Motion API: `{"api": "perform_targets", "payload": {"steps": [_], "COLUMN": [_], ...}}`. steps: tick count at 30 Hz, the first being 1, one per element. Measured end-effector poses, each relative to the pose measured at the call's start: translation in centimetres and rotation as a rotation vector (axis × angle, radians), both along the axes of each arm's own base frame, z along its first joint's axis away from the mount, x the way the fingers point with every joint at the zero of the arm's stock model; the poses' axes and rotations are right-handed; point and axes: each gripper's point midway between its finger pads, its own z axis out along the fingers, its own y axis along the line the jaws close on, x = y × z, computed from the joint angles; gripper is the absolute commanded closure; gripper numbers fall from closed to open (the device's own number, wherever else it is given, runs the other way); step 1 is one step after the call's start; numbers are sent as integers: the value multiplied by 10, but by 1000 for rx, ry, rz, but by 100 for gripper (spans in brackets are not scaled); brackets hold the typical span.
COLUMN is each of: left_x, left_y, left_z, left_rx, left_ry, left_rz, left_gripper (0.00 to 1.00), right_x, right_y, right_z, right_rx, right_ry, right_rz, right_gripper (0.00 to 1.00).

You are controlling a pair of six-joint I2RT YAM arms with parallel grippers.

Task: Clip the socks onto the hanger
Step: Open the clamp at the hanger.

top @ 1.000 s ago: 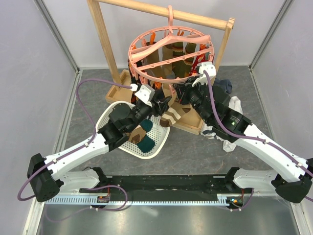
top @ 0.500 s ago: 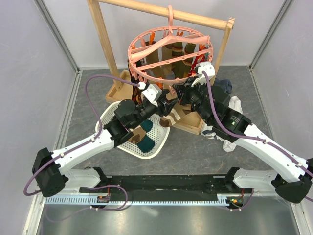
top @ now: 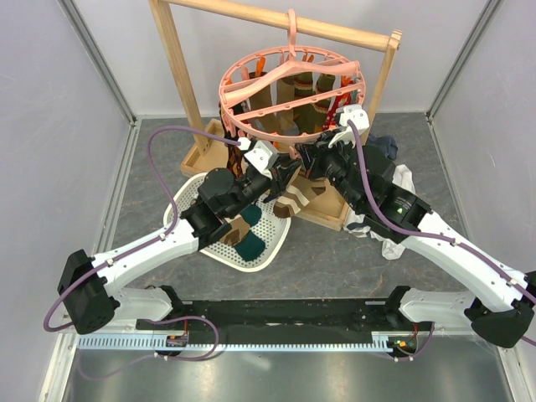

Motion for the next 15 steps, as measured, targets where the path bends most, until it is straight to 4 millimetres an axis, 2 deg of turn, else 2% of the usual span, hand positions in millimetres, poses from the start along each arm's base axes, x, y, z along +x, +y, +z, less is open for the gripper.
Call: {"api": "perform_targets", "payload": {"steps": [2, 6, 8, 11, 15], "left_x": [0, 1, 2, 3, 3], "left_y": [0, 1, 2, 3, 6], "left_z": [0, 0, -1, -2, -2], "left_rx": [0, 0, 1, 2, 8], "left_ry": [1, 2, 5, 9, 16], "left_rz": [3, 9, 15, 25, 34], "left_gripper": [98, 98, 98, 98, 98], "right_x": [0, -1, -3, -8, -16], "right_y": [0, 0, -1, -6, -14], "right_z": [0, 1, 2, 5, 17], "right_rx": [1, 16, 25, 36, 70], "right_ry": [1, 8, 14, 18, 3], "right_rz": [3, 5, 5, 5, 13], "right_gripper": [87, 65, 57, 50, 35]}}
